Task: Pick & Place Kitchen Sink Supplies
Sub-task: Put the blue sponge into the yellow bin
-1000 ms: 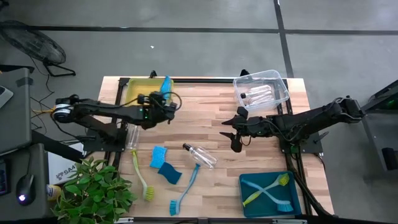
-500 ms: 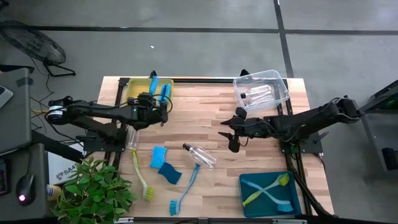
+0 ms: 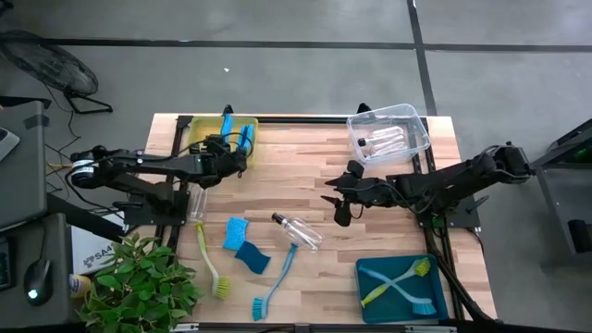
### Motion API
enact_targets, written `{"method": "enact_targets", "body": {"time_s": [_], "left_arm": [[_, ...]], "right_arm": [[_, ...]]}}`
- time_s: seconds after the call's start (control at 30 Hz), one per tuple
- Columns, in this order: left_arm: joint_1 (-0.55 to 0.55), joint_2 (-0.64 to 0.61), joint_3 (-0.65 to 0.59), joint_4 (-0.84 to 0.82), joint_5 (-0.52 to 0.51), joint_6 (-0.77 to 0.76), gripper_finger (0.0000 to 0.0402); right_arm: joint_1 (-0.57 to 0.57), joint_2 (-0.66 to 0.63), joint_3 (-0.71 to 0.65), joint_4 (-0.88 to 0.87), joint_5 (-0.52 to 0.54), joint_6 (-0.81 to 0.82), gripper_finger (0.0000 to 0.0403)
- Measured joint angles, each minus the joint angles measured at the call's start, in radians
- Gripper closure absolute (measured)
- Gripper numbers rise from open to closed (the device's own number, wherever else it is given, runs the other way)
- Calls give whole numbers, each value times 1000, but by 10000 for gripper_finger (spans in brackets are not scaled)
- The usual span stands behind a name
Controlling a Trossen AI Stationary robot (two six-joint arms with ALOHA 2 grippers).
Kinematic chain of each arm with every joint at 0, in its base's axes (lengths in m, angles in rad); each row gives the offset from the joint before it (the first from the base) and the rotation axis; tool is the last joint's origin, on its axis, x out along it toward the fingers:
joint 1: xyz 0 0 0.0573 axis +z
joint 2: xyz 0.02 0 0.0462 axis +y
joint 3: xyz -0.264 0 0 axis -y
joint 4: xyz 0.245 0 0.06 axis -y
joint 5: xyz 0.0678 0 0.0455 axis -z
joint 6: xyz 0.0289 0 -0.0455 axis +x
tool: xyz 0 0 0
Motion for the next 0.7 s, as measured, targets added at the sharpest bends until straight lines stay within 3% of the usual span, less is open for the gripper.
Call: {"method": "enact_targets", "body": {"time_s": [0.37, 0.7], "left_arm": [[96, 1, -33, 117, 139, 122, 399], [159, 97, -33, 202, 250, 173, 399]], "right_arm": [[2, 0, 0, 6, -6, -3, 202], [3, 0, 0, 6, -13, -2, 202]]}}
